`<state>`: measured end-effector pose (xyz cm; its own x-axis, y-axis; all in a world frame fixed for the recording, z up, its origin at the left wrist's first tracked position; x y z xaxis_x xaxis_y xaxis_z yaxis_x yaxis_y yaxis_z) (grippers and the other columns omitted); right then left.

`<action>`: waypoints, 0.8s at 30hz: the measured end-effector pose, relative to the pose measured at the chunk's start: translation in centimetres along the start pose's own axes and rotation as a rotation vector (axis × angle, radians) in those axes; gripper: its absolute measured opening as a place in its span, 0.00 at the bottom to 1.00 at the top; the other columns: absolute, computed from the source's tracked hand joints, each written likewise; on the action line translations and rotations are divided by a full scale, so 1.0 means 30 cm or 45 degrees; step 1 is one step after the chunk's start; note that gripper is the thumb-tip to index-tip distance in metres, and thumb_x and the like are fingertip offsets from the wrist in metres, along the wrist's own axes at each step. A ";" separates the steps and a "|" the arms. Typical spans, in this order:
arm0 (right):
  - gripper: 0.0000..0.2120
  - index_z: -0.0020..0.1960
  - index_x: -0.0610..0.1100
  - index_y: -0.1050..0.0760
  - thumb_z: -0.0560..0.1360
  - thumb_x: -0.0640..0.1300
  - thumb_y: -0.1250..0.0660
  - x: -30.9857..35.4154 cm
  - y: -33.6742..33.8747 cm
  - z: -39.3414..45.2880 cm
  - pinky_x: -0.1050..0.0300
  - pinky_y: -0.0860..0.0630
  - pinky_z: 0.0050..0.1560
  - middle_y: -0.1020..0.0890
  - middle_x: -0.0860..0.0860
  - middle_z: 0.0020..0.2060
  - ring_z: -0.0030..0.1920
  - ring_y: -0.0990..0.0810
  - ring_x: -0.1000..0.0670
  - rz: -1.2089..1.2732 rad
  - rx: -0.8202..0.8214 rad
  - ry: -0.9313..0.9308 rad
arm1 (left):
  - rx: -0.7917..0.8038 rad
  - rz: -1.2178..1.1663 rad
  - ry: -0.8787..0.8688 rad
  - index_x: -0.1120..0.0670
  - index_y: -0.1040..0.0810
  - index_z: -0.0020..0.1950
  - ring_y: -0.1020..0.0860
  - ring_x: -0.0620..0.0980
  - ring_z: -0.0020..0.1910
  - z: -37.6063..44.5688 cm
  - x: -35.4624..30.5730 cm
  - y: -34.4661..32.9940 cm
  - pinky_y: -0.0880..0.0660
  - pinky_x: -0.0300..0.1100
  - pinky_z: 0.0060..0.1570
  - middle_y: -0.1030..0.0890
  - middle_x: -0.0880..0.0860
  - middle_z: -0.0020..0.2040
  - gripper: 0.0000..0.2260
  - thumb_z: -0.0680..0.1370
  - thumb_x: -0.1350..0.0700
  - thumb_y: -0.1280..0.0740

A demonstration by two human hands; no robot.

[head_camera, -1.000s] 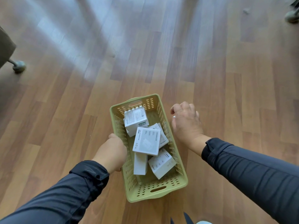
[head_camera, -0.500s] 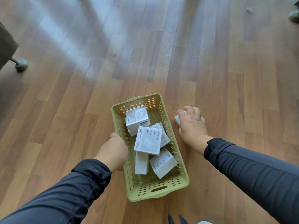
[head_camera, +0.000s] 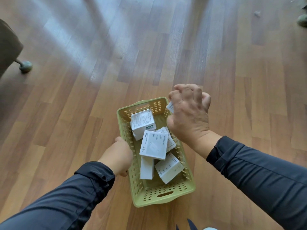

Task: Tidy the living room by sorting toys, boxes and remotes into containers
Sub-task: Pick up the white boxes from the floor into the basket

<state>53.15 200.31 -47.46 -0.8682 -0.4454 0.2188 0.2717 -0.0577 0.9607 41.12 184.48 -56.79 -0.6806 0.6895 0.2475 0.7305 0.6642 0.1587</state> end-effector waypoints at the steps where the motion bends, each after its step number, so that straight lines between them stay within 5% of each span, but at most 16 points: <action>1: 0.25 0.57 0.48 0.25 0.59 0.43 0.37 0.033 0.010 -0.001 0.45 0.38 0.58 0.27 0.50 0.63 0.66 0.34 0.44 0.012 0.010 0.048 | -0.010 -0.024 -0.010 0.55 0.29 0.71 0.23 0.49 0.55 -0.009 -0.003 0.004 0.34 0.43 0.66 0.22 0.49 0.64 0.24 0.84 0.39 0.45; 6: 0.28 0.65 0.50 0.28 0.65 0.51 0.36 0.176 -0.038 -0.032 0.44 0.39 0.63 0.30 0.51 0.69 0.69 0.37 0.45 0.198 0.256 0.229 | -0.009 -0.066 -0.050 0.53 0.29 0.72 0.25 0.49 0.67 -0.029 -0.012 0.006 0.37 0.43 0.69 0.23 0.47 0.69 0.23 0.84 0.41 0.44; 12: 0.29 0.73 0.48 0.35 0.76 0.59 0.40 0.207 -0.140 -0.064 0.45 0.34 0.67 0.37 0.49 0.76 0.73 0.40 0.46 0.284 0.491 0.268 | 0.003 -0.002 -0.066 0.54 0.32 0.74 0.27 0.50 0.69 -0.034 -0.018 -0.006 0.38 0.43 0.70 0.25 0.48 0.70 0.23 0.84 0.41 0.44; 24: 0.22 0.69 0.47 0.30 0.79 0.57 0.42 0.177 -0.152 -0.056 0.47 0.35 0.65 0.28 0.50 0.67 0.69 0.37 0.48 0.301 0.441 0.213 | -0.223 -0.064 -0.135 0.53 0.28 0.71 0.26 0.48 0.68 -0.085 -0.033 0.041 0.38 0.43 0.68 0.23 0.46 0.69 0.18 0.85 0.46 0.43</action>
<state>48.01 196.71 -50.97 -0.7123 -0.5504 0.4355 0.2744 0.3528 0.8946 42.83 183.87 -54.40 -0.7116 0.6895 0.1349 0.6877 0.6443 0.3346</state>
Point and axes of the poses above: each hand's wrist, its own z-axis towards the middle knuckle, its own y-axis out of the back of the hand, x = y × z, the point moved 10 cm from there along z, towards the middle knuckle
